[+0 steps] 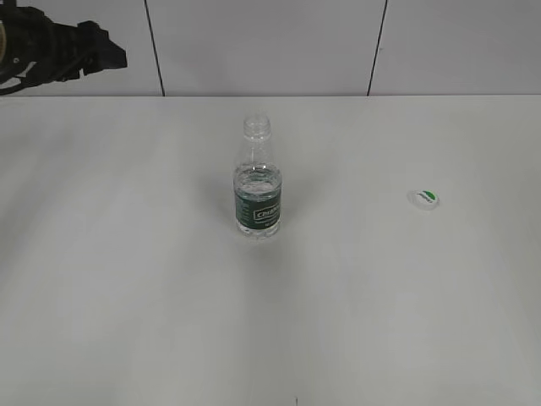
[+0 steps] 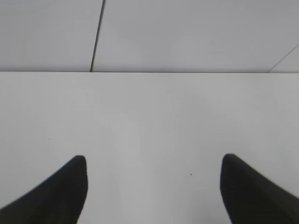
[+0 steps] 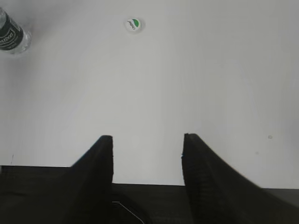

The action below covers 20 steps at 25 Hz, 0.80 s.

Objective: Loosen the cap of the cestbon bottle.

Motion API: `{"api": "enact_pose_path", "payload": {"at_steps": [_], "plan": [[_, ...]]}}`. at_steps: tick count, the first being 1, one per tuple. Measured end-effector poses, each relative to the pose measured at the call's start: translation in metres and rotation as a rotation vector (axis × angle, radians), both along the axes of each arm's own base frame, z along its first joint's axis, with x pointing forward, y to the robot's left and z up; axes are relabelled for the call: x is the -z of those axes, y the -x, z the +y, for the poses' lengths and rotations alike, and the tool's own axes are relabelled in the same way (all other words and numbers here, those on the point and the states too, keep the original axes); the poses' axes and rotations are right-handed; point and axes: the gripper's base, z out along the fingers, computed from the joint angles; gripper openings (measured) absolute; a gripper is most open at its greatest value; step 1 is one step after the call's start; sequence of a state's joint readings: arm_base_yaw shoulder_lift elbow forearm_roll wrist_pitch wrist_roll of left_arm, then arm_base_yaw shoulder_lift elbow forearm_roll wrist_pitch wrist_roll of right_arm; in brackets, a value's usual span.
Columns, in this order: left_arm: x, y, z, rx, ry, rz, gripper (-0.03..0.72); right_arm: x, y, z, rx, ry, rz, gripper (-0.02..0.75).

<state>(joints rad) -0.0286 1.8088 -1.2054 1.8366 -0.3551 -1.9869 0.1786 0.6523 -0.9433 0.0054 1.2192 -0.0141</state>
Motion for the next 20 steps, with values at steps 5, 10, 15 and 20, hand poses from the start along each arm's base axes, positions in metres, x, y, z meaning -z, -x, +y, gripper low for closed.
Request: {"api": "enact_pose_path", "payload": {"at_steps": [5, 10, 15, 20], "plan": [[-0.001, 0.001, -0.001, 0.015, 0.009, 0.002, 0.534, 0.019, 0.049, -0.008, -0.002, -0.027, -0.119, 0.368], [-0.01, 0.004, -0.002, 0.018, 0.01, -0.019, 0.534, 0.053, 0.075, -0.013, -0.022, -0.014, -0.164, 0.368], [-0.021, 0.007, -0.002, 0.024, 0.013, -0.044, 0.534, 0.077, 0.095, -0.017, -0.056, 0.011, -0.252, 0.368], [-0.029, 0.011, -0.004, 0.043, 0.023, -0.059, 0.534, 0.089, 0.101, -0.019, -0.053, 0.018, -0.304, 0.368]]}}
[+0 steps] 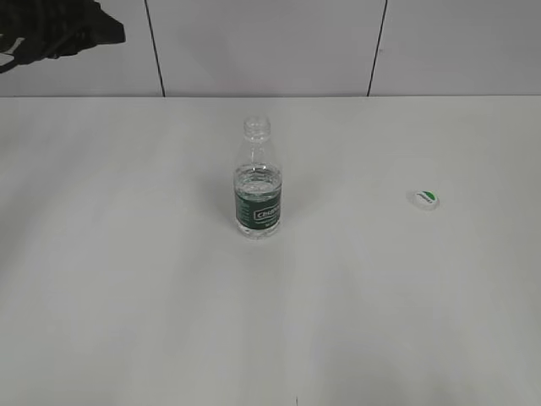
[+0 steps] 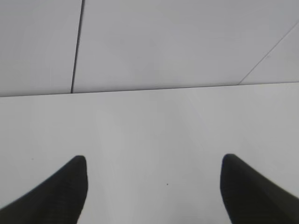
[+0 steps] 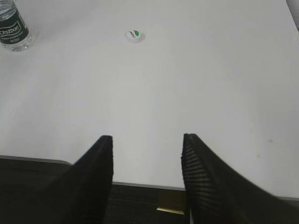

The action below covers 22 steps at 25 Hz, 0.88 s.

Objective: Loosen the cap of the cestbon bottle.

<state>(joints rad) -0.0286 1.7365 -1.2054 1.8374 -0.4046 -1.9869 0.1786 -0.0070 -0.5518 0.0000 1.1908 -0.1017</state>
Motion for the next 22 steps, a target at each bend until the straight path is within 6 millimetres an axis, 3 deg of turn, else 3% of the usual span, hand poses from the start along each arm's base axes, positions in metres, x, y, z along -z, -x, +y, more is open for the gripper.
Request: {"api": "enact_pose_path", "payload": {"at_steps": [16, 22], "plan": [[-0.0022, 0.0026, -0.003, 0.033, 0.016, 0.004, 0.534, 0.003, -0.0082, 0.0037, -0.043, 0.017, -0.059, 0.368], [-0.0026, -0.0013, 0.0041, -0.044, -0.021, -0.02, 0.534, 0.0029, -0.0082, 0.0037, -0.043, 0.017, -0.06, 0.368]]}}
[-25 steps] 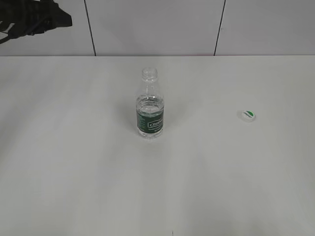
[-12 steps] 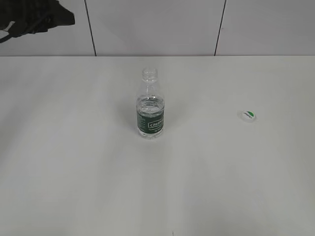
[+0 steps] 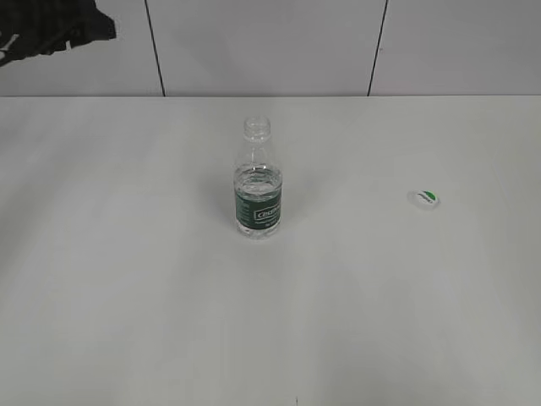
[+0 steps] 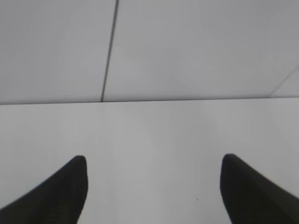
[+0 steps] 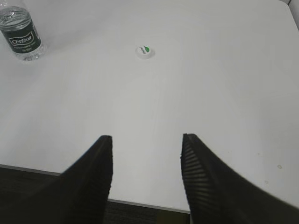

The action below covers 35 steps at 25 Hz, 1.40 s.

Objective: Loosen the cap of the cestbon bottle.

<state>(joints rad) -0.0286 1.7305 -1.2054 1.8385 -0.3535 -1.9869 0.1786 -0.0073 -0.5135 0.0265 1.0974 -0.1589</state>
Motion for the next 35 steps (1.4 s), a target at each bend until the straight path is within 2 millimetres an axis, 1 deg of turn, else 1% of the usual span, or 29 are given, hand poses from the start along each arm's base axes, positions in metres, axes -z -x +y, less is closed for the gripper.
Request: {"api": "enact_pose_path", "payload": {"at_steps": [6, 11, 16, 21, 24, 28, 31, 33, 35], "plan": [[-0.002, -0.006, 0.016, -0.162, -0.074, -0.051, 0.534, 0.0, 0.0, 0.0, 0.0, 0.0, 0.0, 0.368], [-0.003, -0.008, 0.022, -0.227, -0.102, -0.071, 0.533, 0.0, 0.0, 0.0, 0.0, 0.0, 0.0, 0.368], [-0.001, -0.007, 0.02, -0.211, -0.096, -0.061, 0.531, 0.0, 0.0, 0.0, 0.0, 0.0, 0.0, 0.368], [0.003, -0.005, 0.02, -0.197, -0.1, -0.048, 0.505, 0.0, 0.0, 0.0, 0.0, 0.0, -0.001, 0.368], [0.003, -0.005, 0.02, -0.157, -0.17, -0.069, 0.501, 0.0, 0.0, 0.0, 0.0, 0.0, -0.001, 0.368], [0.002, -0.005, 0.016, -0.13, -0.214, -0.101, 0.501, 0.0, 0.0, 0.0, 0.0, 0.0, -0.001, 0.368], [0.004, -0.003, 0.013, -0.161, -0.268, -0.112, 0.501, 0.0, 0.0, 0.0, 0.0, 0.0, -0.001, 0.368], [0.004, -0.001, 0.013, -0.211, -0.302, -0.091, 0.501, 0.0, 0.0, 0.0, 0.0, 0.0, -0.001, 0.368], [0.008, 0.002, 0.013, -0.25, -0.354, -0.036, 0.501, 0.0, 0.0, 0.0, 0.0, 0.0, -0.001, 0.368]]}}
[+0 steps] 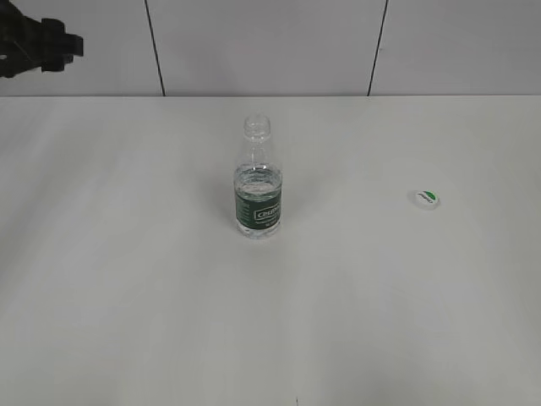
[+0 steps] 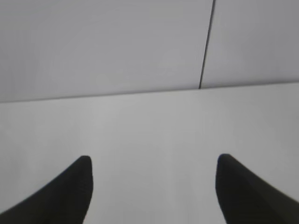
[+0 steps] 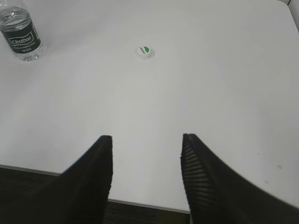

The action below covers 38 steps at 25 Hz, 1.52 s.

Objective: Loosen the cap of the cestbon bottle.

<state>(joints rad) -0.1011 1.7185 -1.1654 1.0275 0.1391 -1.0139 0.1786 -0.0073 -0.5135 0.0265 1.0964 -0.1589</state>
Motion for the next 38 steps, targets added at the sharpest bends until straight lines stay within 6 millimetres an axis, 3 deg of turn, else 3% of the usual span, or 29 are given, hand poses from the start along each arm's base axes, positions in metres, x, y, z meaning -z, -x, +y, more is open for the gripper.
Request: {"api": "enact_pose_path", "payload": {"at_steps": [5, 10, 23, 29, 38], "plan": [[0.01, 0.012, -0.009, 0.0, -0.047, 0.168, 0.501, 0.0, 0.0, 0.0, 0.0, 0.0, 0.0, 0.368], [-0.003, 0.03, -0.015, 0.026, 0.031, 0.275, 0.501, 0.0, 0.0, 0.0, 0.0, 0.0, 0.0, 0.368], [-0.029, 0.095, 0.009, -0.055, 0.058, 0.747, 0.501, 0.0, 0.0, 0.0, 0.0, 0.0, 0.0, 0.368], [-0.042, 0.147, 0.024, -0.012, 0.121, 0.682, 0.501, 0.0, 0.0, 0.0, 0.0, 0.0, 0.0, 0.368], [-0.027, 0.245, 0.031, -0.024, 0.065, 0.541, 0.498, 0.0, 0.0, 0.0, 0.0, 0.0, 0.0, 0.368]]}}
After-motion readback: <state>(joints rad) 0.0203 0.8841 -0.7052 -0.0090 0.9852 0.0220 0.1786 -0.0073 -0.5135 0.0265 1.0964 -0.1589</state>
